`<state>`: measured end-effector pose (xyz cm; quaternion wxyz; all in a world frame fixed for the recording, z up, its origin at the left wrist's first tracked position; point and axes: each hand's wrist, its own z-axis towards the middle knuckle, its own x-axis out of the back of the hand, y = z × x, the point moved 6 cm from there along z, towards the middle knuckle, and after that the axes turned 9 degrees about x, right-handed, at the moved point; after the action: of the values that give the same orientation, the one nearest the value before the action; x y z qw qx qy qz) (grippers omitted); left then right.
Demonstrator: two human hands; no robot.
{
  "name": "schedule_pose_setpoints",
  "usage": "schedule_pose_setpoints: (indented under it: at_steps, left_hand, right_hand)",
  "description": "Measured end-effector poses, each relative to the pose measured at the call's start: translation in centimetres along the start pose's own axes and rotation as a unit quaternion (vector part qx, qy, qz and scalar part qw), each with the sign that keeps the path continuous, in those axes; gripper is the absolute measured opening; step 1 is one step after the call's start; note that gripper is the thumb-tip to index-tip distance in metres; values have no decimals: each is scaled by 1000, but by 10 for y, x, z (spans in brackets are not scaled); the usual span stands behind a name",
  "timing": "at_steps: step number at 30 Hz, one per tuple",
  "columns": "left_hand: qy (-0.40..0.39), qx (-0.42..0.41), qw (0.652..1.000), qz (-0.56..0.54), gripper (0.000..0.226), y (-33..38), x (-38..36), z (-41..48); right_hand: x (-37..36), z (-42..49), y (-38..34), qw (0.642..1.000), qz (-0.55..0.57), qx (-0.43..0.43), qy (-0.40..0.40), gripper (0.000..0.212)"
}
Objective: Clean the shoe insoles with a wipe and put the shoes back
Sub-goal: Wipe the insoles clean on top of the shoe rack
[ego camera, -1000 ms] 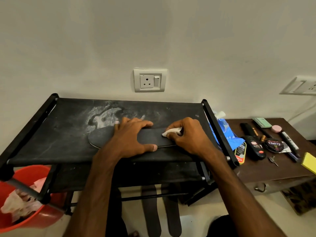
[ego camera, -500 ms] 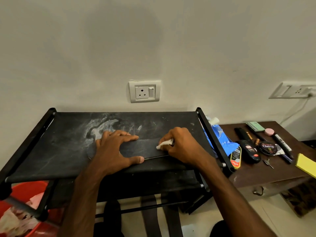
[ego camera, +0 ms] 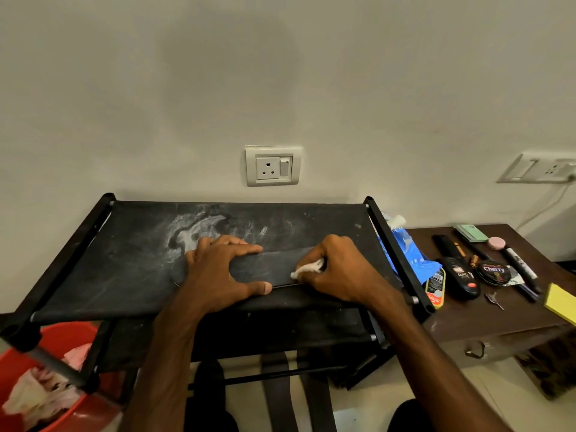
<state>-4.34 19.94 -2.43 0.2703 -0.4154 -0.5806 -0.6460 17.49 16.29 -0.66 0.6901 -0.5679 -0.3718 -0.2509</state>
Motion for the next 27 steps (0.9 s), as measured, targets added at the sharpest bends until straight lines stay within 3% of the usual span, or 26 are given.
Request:
schedule_pose_setpoints:
  at_steps: [4,10,15,17,23,27]
  left_hand:
    - [0,-1,1000,0,73,1,-2,1]
    - [-4,3,1000,-7,74,-2,-4,1]
    - [0,5,1000,-10,75,-4,-5,1]
    - [0,2,1000,-14,75,-4,-4,2]
    - [-7,2,1000,-16,75,-6,-7,2]
    - [-4,1,1000,-11,75,-8,-9,4]
  right_hand:
    - [-2,2,-7,1000,0,24,0,11]
    - [23,-1,17,991,-19,-66,118,5]
    - [-19,6,-24,1000,-10,-9,29,16]
    - [-24,10,-33,1000,-1,8,23,10]
    - [20,9,13,982,-20,-102,158,10]
    - [2,15,-4,985,-43,-80,144,10]
